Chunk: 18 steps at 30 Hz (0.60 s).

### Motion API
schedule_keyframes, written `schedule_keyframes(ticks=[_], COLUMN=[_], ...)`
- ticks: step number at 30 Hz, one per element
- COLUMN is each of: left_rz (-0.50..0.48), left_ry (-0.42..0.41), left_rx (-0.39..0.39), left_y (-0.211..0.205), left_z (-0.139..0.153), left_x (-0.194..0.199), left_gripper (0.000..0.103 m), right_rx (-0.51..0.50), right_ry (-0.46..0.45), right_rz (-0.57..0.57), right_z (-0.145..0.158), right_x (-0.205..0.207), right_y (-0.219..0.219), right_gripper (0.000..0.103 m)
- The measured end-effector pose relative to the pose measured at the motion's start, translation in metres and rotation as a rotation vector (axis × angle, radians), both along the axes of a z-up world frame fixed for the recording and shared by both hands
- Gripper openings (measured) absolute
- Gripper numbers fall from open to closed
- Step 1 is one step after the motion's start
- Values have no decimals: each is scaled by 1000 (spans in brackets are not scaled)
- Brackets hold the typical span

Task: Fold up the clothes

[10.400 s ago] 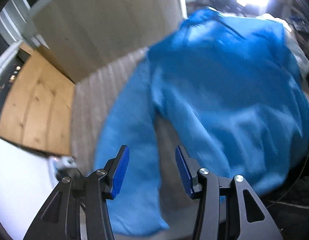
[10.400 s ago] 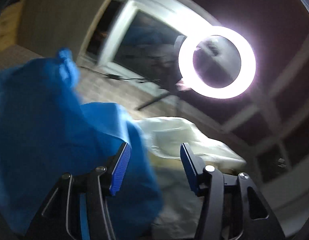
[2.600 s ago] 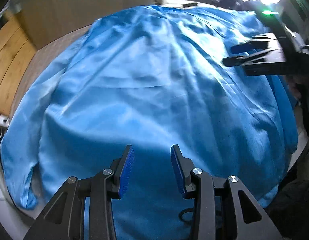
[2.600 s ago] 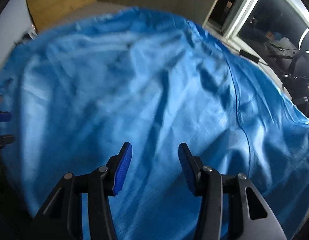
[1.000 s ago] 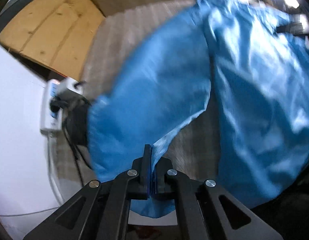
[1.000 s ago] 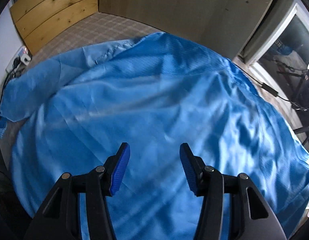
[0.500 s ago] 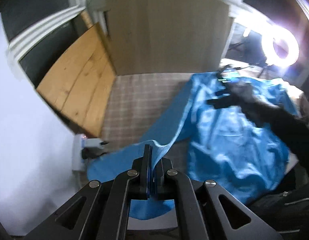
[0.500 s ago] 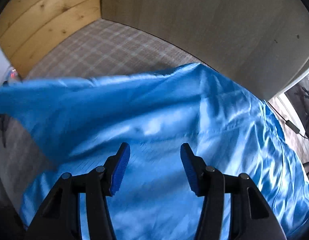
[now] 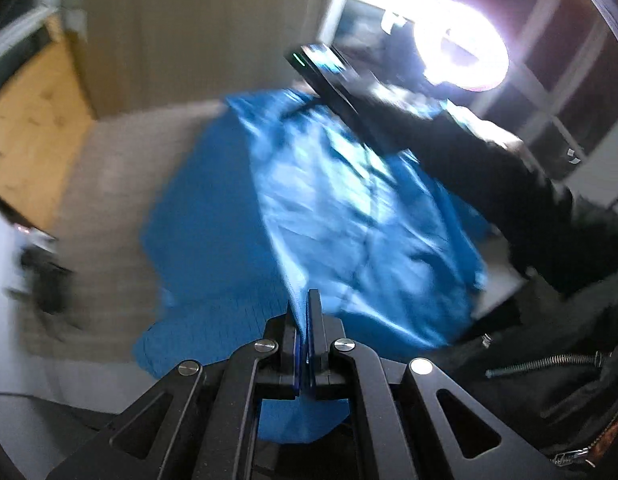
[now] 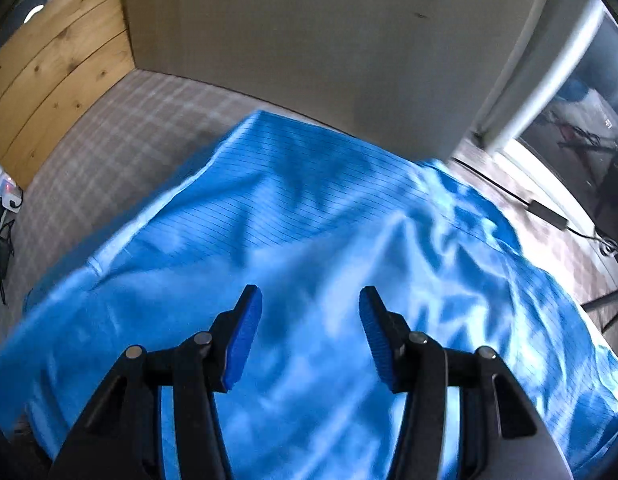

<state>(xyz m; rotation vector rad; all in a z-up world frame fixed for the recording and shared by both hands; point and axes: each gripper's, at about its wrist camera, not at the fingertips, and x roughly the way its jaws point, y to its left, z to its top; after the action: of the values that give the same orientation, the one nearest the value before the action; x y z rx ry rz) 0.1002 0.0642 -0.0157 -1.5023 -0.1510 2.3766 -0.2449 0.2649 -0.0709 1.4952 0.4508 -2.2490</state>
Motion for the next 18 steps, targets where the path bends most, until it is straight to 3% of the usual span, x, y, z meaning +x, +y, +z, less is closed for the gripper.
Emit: schedule_keyframes(ticks=[5,8,10,11,13,18], left_rz=[-36,-38,-13,11,77,303], left_ry=[-60,-83,-108,-122,-139,-112], left_rx=[44,-41,-96,-111,-115,-133], left_y=[69,96,102,100,88,22], left_z=[-42,-68,-87,-95,-102,-97], left_x=[20,30,33,35,43,84], left_gripper=[2,3,10,24,41,42], right_rx=[1,13,25,33,48,33], right_ry=[-8,-16,-20,-20,-18,1], right_rz=[45,88,120,139,183,299], right_z=[-4,-12,-18,-21,-26,-18], right_x=[10,17,22,26,35,59], right_y=[19,16,10,6,-3,-27], right_gripper=[50,50,50,50,50,50])
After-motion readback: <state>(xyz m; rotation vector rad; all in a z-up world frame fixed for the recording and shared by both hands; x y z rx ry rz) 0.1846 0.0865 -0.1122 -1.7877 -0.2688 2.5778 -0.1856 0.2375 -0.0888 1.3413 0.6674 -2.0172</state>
